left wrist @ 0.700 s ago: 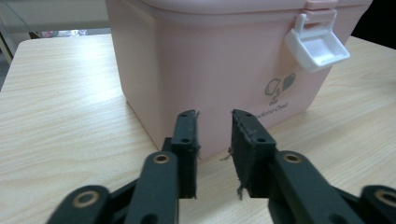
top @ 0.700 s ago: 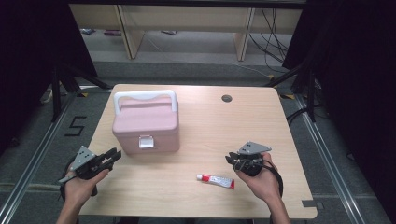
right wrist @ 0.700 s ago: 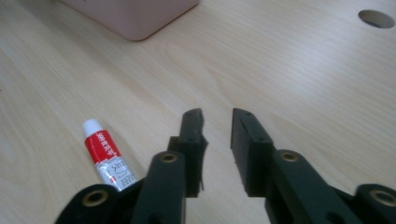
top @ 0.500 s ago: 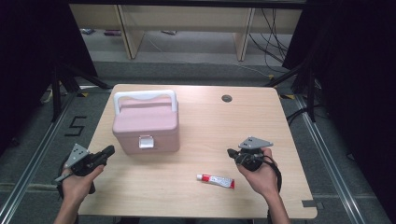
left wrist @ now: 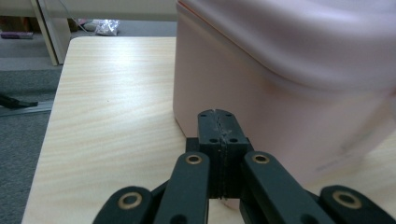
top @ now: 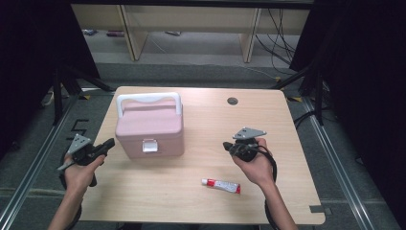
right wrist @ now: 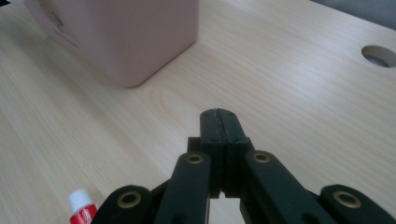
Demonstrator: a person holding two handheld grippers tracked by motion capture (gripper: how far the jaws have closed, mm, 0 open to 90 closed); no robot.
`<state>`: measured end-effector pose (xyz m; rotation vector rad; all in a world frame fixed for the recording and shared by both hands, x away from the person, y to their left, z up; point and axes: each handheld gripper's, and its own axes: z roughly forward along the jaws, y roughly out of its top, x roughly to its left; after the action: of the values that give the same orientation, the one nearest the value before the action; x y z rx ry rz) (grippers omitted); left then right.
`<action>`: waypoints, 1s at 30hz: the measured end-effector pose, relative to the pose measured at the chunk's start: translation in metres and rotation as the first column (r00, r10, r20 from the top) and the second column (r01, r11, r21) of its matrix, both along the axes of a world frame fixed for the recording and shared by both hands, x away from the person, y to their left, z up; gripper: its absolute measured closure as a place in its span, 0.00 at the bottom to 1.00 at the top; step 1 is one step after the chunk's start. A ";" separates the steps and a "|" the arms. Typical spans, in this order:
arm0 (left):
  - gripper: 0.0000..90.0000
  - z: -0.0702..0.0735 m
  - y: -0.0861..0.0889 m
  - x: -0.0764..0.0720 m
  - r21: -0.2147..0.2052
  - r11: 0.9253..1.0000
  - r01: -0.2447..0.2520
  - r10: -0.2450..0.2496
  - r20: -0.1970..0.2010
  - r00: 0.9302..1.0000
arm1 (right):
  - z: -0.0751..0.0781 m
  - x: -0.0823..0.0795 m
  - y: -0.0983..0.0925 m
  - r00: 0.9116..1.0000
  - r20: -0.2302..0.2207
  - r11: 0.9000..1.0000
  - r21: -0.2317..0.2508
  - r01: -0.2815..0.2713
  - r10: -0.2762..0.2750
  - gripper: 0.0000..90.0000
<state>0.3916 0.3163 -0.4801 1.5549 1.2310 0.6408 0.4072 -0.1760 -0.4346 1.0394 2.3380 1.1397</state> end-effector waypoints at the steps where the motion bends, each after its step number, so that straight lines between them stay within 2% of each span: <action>1: 1.00 0.001 0.000 0.005 -0.001 1.000 0.001 -0.001 0.000 1.000 | 0.001 0.003 0.004 1.000 0.004 1.000 0.009 0.004 -0.004 1.00; 3: 1.00 0.004 -0.002 0.013 0.005 1.000 0.006 -0.006 0.003 1.000 | 0.002 0.009 0.012 1.000 0.000 1.000 0.013 -0.002 0.002 1.00; 5: 1.00 0.007 -0.005 0.021 0.034 0.999 0.027 -0.027 0.008 1.000 | 0.004 0.019 0.020 1.000 0.008 1.000 -0.005 -0.028 0.028 1.00; 6: 1.00 0.007 -0.005 0.021 0.034 0.999 0.027 -0.027 0.008 1.000 | 0.004 0.023 0.026 1.000 0.002 1.000 0.009 -0.026 0.026 1.00; 7: 1.00 0.008 -0.007 0.025 0.045 0.998 0.038 -0.039 0.013 0.999 | 0.004 0.028 0.031 0.999 -0.006 0.999 0.003 -0.043 0.043 1.00; 8: 1.00 0.009 -0.011 0.030 0.078 0.996 0.047 -0.048 0.018 0.999 | 0.004 0.033 0.036 0.999 -0.008 0.999 -0.001 -0.051 0.051 1.00; 9: 1.00 0.010 -0.011 0.033 0.086 0.995 0.048 -0.050 0.019 0.999 | 0.004 0.034 0.043 0.998 -0.044 0.999 0.014 -0.032 0.033 1.00; 12: 1.00 0.010 -0.009 0.038 0.075 0.996 0.052 -0.053 0.020 0.998 | 0.003 0.044 0.053 0.998 -0.031 0.998 0.002 -0.062 0.062 1.00; 14: 1.00 0.009 -0.010 0.044 0.087 0.994 0.060 -0.062 0.019 0.998 | 0.002 0.055 0.071 0.996 -0.041 0.997 0.000 -0.078 0.078 1.00; 16: 1.00 0.009 -0.011 0.045 0.090 0.994 0.068 -0.070 0.018 0.997 | 0.000 0.060 0.076 0.996 -0.030 0.996 -0.008 -0.084 0.084 1.00; 17: 1.00 0.009 -0.015 0.047 0.094 0.992 0.084 -0.086 0.014 0.996 | 0.001 0.067 0.085 0.995 -0.046 0.996 -0.012 -0.087 0.086 1.00; 18: 1.00 0.009 -0.017 0.048 0.099 0.990 0.097 -0.099 0.014 0.995 | 0.000 0.071 0.089 0.995 -0.032 0.995 -0.008 -0.098 0.098 1.00; 19: 1.00 0.009 -0.021 0.049 0.102 0.989 0.108 -0.110 0.014 0.994 | 0.001 0.072 0.093 0.995 -0.048 0.996 0.004 -0.088 0.088 1.00; 20: 1.00 0.010 -0.024 0.051 0.106 0.987 0.118 -0.120 0.014 0.993 | 0.002 0.073 0.095 0.994 -0.054 0.995 -0.021 -0.094 0.093 1.00; 22: 1.00 0.011 -0.033 0.054 0.122 0.984 0.131 -0.134 0.013 0.991 | 0.002 0.075 0.096 0.994 -0.043 0.994 -0.034 -0.106 0.105 1.00; 23: 1.00 0.011 -0.037 0.056 0.127 0.983 0.135 -0.138 0.015 0.990 | 0.003 0.074 0.095 0.995 -0.053 0.995 -0.044 -0.088 0.086 1.00; 24: 1.00 0.012 -0.041 0.057 0.136 0.981 0.140 -0.143 0.010 0.990 | 0.002 0.075 0.092 0.996 -0.017 0.994 -0.056 -0.092 0.091 1.00; 26: 1.00 0.012 -0.052 0.059 0.145 0.976 0.160 -0.163 0.008 0.987 | 0.004 0.075 0.082 0.995 -0.031 0.993 -0.066 -0.098 0.096 1.00; 27: 1.00 0.012 -0.059 0.059 0.147 0.974 0.172 -0.175 0.006 0.985 | 0.004 0.073 0.077 0.997 -0.039 0.996 -0.053 -0.074 0.072 1.00; 28: 1.00 0.013 -0.066 0.059 0.148 0.972 0.185 -0.187 0.005 0.982 | 0.005 0.072 0.070 0.996 -0.038 0.994 -0.071 -0.077 0.075 1.00; 29: 1.00 0.013 -0.073 0.060 0.154 0.968 0.196 -0.199 0.003 0.980 | 0.006 0.070 0.064 0.997 -0.051 0.996 -0.068 -0.061 0.058 1.00; 30: 1.00 0.013 -0.080 0.060 0.157 0.965 0.211 -0.215 0.004 0.977 | 0.009 0.068 0.056 0.994 -0.076 0.993 -0.089 -0.083 0.077 1.00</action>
<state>0.4520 0.2358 -0.4669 1.7779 0.9990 0.6225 0.4755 -0.1202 -0.4260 0.9780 2.4841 1.0275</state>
